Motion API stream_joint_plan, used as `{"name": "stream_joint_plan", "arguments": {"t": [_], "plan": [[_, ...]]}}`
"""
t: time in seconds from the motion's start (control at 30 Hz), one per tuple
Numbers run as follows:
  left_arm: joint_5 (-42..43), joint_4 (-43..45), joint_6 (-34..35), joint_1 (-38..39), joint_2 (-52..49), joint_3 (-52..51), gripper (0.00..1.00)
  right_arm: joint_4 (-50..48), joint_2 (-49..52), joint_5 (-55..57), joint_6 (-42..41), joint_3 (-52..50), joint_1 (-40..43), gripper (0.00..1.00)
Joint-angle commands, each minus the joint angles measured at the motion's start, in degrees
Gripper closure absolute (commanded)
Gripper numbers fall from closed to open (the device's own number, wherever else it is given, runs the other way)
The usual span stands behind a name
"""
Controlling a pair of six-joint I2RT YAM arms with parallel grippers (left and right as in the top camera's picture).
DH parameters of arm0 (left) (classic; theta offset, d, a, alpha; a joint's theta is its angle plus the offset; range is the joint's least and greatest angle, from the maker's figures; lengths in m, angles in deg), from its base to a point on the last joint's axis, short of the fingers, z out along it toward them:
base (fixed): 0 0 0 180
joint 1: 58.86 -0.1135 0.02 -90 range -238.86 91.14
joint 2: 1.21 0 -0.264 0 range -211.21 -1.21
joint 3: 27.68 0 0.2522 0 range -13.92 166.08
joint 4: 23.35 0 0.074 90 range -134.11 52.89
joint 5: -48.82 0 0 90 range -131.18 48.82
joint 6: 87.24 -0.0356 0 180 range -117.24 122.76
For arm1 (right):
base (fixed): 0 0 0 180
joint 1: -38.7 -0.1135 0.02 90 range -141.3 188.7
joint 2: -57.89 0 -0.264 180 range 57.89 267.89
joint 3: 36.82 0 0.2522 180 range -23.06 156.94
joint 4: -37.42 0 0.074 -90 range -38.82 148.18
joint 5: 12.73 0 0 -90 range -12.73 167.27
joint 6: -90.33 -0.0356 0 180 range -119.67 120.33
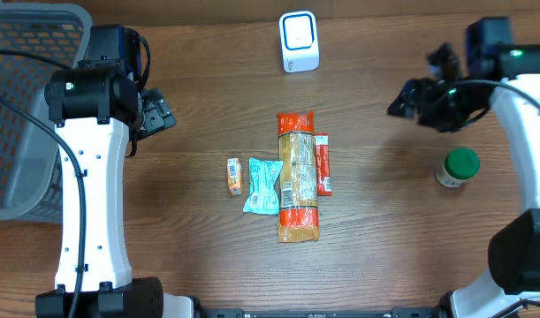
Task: Scan the item barcode
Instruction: 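Move the right gripper to the thin red packet beside the pasta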
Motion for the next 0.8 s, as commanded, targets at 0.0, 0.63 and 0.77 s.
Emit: {"name": "stream_joint_plan", "arguments": {"t": [0.0,0.63,0.77], "plan": [[-0.7,-0.1,-1.1,-0.2,-0.5,0.3,0.01,-2.0,-0.3,-1.7,0.4,-3.4,-3.9,0.4],[-0.7,-0.1,-1.0,-0.2,-0.5,0.3,0.0,-31.2,-0.3,10.1,-17.2,-26.0,-23.8,0.96],[-0.7,-0.1,-1.0,-0.2,-0.5,0.3,0.0,-37.7,-0.3,12.4,-21.0,-28.2,-26.6,0.96]]}}
